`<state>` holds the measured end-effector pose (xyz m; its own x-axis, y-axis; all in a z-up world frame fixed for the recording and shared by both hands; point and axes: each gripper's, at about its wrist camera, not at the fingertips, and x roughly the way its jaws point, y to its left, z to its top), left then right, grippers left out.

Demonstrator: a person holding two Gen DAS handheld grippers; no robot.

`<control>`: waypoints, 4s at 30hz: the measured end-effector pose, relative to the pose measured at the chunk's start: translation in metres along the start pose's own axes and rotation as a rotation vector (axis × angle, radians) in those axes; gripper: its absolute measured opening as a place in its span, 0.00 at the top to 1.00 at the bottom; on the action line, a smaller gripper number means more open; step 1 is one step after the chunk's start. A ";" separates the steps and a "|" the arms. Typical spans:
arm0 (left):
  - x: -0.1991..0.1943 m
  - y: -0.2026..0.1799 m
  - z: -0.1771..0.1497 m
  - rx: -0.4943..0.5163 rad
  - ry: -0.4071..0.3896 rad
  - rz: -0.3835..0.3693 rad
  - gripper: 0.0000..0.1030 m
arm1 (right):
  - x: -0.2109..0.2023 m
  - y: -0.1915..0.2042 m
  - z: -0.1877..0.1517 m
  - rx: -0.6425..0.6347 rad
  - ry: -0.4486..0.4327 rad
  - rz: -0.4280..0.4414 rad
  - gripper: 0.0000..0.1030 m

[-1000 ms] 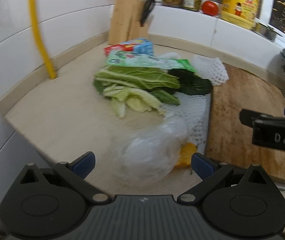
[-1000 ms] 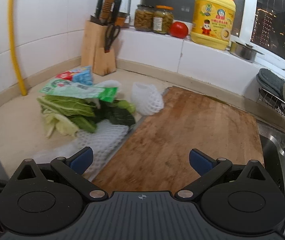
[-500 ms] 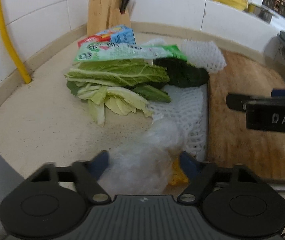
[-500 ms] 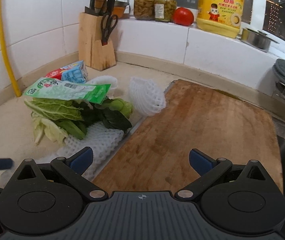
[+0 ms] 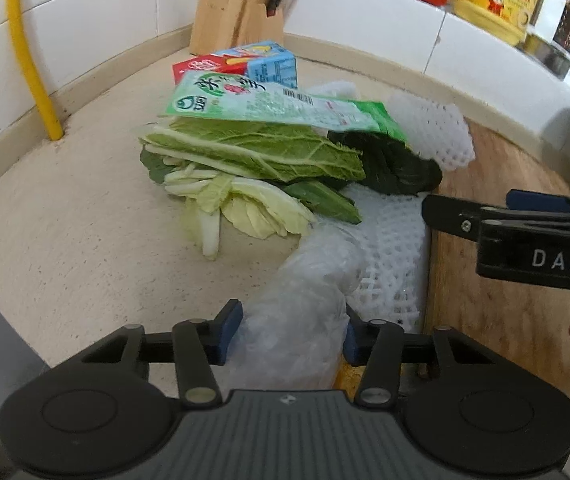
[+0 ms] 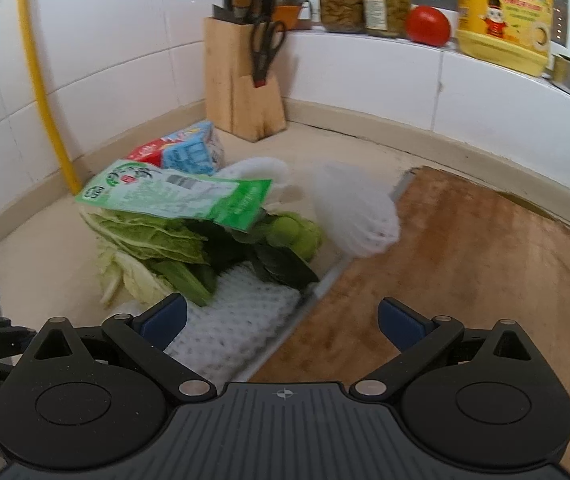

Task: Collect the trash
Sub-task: 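Close the left gripper on the clear plastic bag, then grasp the green snack packet with the right gripper while the left holds the bag, then lift the green packet with the right gripper while the left carries the bag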

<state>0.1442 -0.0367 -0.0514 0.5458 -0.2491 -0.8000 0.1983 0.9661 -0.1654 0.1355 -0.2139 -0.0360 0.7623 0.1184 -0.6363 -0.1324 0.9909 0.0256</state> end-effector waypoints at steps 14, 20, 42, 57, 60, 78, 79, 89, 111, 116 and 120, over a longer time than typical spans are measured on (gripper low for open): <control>-0.024 0.026 0.014 -0.082 -0.116 -0.021 0.61 | -0.008 0.025 0.017 -0.171 -0.073 0.016 0.01; -0.023 0.035 0.016 -0.118 -0.130 -0.014 0.61 | -0.001 0.026 0.033 -0.264 -0.095 0.021 0.04; -0.007 0.056 0.020 -0.193 -0.105 -0.032 0.60 | 0.107 0.059 0.101 -0.588 0.177 0.418 0.30; -0.005 0.057 0.016 -0.190 -0.093 -0.047 0.60 | 0.066 0.044 0.079 -0.479 0.369 0.601 0.34; -0.006 0.058 0.016 -0.194 -0.093 -0.041 0.60 | 0.075 0.045 0.080 -0.418 0.375 0.631 0.34; -0.010 0.064 0.013 -0.203 -0.108 -0.053 0.60 | 0.097 0.038 0.083 -0.200 0.340 0.535 0.68; -0.010 0.064 0.013 -0.203 -0.109 -0.054 0.60 | 0.094 0.033 0.084 -0.176 0.337 0.535 0.77; -0.009 0.063 0.013 -0.178 -0.110 -0.068 0.60 | 0.086 0.025 0.080 -0.067 0.330 0.613 0.79; -0.006 0.057 -0.018 -0.065 0.050 0.003 0.61 | 0.067 0.072 0.044 -0.321 0.420 0.565 0.51; -0.011 0.060 -0.011 -0.096 0.018 -0.004 0.73 | 0.067 0.079 0.041 -0.333 0.458 0.582 0.94; -0.022 0.065 -0.007 -0.133 -0.026 -0.053 0.74 | 0.051 0.067 0.051 -0.245 0.427 0.651 0.98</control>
<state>0.1394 0.0321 -0.0490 0.5585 -0.3002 -0.7733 0.1186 0.9515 -0.2837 0.1975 -0.1387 -0.0271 0.1842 0.5820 -0.7921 -0.6386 0.6835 0.3537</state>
